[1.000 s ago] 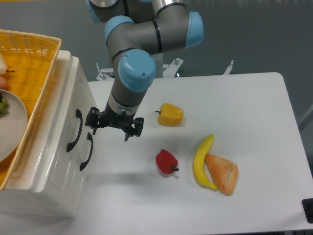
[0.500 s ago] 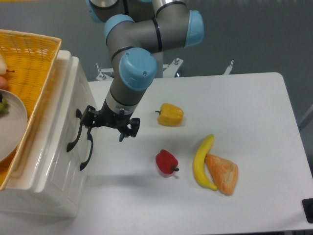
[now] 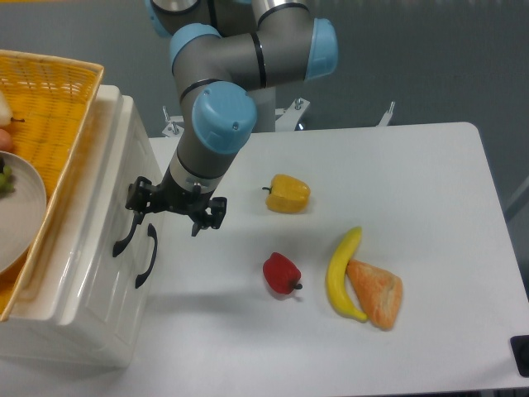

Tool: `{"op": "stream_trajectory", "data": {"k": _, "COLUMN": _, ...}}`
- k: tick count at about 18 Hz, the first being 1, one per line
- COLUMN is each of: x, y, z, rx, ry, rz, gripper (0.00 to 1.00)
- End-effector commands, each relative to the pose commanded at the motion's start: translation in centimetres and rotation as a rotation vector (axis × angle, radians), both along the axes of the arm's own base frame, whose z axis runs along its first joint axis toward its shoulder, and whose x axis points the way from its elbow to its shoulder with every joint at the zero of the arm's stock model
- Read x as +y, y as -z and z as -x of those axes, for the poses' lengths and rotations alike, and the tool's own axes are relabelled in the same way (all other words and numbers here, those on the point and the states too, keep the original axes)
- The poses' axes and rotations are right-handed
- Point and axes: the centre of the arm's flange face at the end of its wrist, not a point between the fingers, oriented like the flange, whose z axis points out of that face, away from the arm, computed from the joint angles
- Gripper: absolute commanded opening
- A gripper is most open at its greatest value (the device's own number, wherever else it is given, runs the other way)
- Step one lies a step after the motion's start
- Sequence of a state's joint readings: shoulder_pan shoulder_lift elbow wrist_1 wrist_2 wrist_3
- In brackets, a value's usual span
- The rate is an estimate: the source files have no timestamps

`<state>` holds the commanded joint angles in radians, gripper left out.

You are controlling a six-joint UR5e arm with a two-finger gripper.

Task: Slide open the top white drawer

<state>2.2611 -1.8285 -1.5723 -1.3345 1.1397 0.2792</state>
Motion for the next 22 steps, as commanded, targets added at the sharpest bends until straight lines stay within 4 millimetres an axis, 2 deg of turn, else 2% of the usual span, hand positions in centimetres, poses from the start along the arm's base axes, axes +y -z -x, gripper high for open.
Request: {"op": "stream_trajectory", "data": {"k": 22, "x": 0.10, "y": 0.57, "z": -0.83, "rx": -0.019, "ry": 0.010, "rz": 0.026, "gripper": 1.00}}
